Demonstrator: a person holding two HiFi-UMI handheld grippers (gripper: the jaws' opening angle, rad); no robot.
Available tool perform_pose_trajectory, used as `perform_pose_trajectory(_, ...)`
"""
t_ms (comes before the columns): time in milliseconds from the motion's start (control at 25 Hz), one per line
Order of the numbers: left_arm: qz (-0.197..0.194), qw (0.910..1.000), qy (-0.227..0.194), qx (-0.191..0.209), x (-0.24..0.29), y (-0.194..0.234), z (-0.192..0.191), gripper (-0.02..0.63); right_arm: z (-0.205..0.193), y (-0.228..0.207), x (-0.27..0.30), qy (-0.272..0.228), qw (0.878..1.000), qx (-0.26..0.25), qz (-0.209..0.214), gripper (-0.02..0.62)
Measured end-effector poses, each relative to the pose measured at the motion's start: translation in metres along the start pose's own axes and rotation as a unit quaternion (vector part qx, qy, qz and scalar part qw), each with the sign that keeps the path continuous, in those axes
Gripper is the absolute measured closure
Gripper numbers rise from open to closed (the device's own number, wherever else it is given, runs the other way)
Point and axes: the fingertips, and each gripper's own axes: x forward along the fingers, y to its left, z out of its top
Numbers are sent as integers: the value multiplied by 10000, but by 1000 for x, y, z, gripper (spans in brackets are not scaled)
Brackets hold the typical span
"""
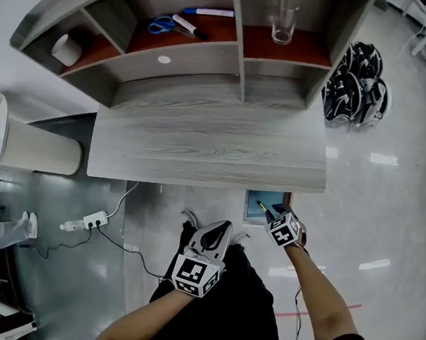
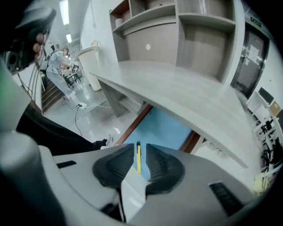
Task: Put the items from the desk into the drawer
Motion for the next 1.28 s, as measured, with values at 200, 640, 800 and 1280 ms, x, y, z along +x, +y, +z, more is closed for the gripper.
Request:
perform_pose_trajectory(200,30,9997,-198,-104,-11,8,29,591,36,4,-68,-703,9948,739,-2,508)
perform_pose_trajectory(640,-43,9956,-865,-352,-33,10,110,591,113,18,-220,-2108,9608,1713,-555,509)
perform_pose_trajectory(800,-178,9913,-1287,192,-50,-14,146,591,149,32,-272,-2855,9378,1754,-910,509)
perform_pose_trajectory(1280,-584,9879,-1436,74,-52,-52,183,591,200,45,-384,-4255,8713,1596,-1852,520)
